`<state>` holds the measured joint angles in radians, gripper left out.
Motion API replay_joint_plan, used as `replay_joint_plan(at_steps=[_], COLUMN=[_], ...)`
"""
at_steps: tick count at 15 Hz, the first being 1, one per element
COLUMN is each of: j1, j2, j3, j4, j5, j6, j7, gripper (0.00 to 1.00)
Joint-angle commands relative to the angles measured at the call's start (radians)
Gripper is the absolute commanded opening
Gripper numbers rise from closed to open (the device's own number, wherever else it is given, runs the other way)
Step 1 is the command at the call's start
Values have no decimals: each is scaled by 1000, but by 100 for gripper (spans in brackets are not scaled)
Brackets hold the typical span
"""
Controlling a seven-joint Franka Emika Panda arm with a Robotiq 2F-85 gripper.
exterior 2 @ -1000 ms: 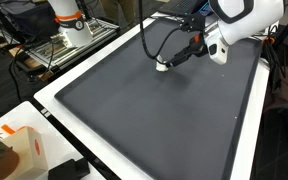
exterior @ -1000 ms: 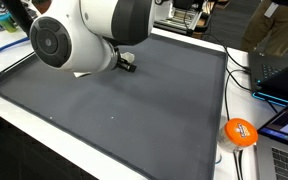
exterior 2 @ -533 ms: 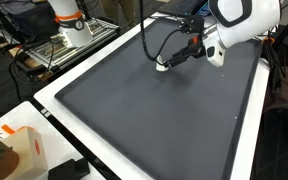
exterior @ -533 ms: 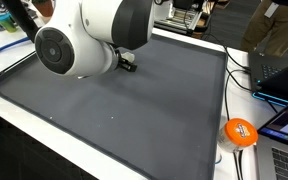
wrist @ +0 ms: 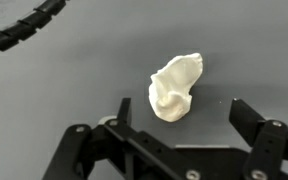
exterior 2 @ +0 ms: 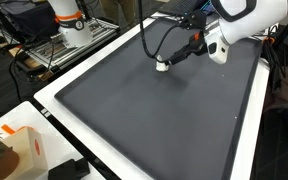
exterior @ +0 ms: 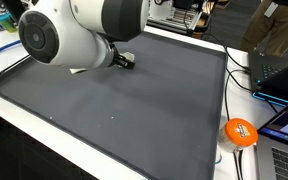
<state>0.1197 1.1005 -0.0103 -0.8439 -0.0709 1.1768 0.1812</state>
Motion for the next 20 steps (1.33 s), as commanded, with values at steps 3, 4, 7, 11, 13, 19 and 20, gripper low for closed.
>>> replay_joint_plan(at_steps=[3,4,7,11,13,19,20], j1=[-29,-29,-22,-17,-18,-45,-55], j2=[-207,-234,-319,-299,-324,-441,-469], j3=[12,9,-6,-5,-6,-15,-14], j4=[-291,-333,-462,-415,-444,-685,-735], j5=[71,82,111,91,92,121,130], j6=[180,216,378,393,403,583,620], j7=[40,51,138,129,133,143,133], gripper=[100,100,100,100,100,100,100])
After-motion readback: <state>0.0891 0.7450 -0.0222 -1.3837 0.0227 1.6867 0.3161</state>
